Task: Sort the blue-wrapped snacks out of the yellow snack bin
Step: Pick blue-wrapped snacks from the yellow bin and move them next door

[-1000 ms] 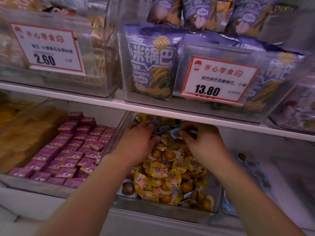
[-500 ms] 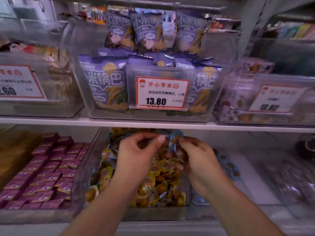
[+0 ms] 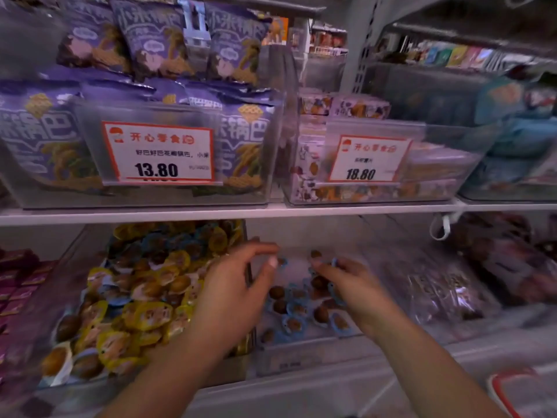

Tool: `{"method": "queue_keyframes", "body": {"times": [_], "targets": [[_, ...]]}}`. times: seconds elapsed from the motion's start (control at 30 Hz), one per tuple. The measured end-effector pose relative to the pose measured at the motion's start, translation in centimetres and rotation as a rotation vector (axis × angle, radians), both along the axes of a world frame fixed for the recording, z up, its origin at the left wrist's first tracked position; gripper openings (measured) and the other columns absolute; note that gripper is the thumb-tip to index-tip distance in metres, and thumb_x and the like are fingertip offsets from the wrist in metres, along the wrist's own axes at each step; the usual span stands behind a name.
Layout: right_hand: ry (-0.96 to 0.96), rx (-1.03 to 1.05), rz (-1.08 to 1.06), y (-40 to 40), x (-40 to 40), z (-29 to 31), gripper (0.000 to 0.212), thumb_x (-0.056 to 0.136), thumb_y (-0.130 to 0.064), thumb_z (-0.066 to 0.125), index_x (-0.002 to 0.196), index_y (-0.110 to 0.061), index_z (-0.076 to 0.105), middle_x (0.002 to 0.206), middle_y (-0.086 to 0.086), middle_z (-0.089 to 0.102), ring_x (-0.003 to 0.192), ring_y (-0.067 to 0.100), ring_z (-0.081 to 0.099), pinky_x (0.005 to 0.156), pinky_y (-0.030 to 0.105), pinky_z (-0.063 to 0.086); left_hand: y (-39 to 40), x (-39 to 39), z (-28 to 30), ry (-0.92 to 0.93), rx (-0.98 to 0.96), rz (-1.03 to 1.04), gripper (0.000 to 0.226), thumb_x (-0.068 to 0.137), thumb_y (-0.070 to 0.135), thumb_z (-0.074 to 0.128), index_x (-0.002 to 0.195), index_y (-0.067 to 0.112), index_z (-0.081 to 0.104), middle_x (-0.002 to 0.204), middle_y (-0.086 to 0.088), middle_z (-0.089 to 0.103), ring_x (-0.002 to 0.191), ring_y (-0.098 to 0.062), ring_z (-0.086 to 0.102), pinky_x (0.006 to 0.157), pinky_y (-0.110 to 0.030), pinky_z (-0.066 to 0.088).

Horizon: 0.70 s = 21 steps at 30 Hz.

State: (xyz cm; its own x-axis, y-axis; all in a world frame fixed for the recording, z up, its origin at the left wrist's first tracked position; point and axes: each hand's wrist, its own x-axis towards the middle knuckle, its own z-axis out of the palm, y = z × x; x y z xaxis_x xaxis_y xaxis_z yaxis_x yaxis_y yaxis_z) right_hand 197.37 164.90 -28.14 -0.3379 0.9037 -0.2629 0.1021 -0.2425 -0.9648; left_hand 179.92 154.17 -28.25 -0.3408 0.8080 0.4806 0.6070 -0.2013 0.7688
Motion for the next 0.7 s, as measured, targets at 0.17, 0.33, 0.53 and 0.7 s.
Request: {"method": "queue_keyframes", "body": {"times": [0.17,0.33,0.53,0.7], "targets": [[-0.152,0.241,-0.073,2.2,2.2,-0.3,0.008,0.092,-0.025,0.067,0.086,-0.028,0.071,0.083,-0.013,0.072,0.078,-0.002,0.065,0.06,0.012,0.05,-1.0,-4.0,0.3,0.082,-0.042,0.127,0.015,0.097,0.035,0.056,0.104,0.044,0.066,0.105,0.035,0.063,0.1,0.014,0.058,0.079,-0.003,0.044],[-0.243,0.551,-0.116,1.4,3.7,-0.9,0.016,0.094,-0.008,0.061,0.094,-0.019,0.072,0.086,-0.006,0.072,0.08,-0.002,0.065,0.059,0.004,0.044,-5.2,-6.5,-0.1,0.102,-0.119,0.194,0.015,0.095,0.039,0.057,0.102,0.047,0.067,0.101,0.032,0.067,0.093,0.012,0.063,0.071,-0.009,0.047],[-0.176,0.768,-0.026,-2.0,-0.9,0.6,0.024,0.094,-0.003,0.057,0.093,-0.022,0.07,0.086,-0.019,0.069,0.081,-0.012,0.064,0.066,0.003,0.046,-10.7,-8.8,1.2,0.225,-0.065,0.392,0.022,0.093,0.025,0.061,0.104,0.043,0.066,0.103,0.026,0.064,0.097,0.007,0.059,0.079,-0.012,0.044],[-0.221,0.895,0.227,-7.2,-7.1,1.9,0.021,0.095,-0.017,0.061,0.11,-0.03,0.067,0.105,-0.019,0.067,0.098,-0.008,0.062,0.079,0.007,0.049,-14.4,-11.7,0.5,0.068,0.03,0.508,0.029,0.093,0.017,0.058,0.1,0.044,0.064,0.096,0.022,0.067,0.087,0.004,0.063,0.068,-0.021,0.052]]}}
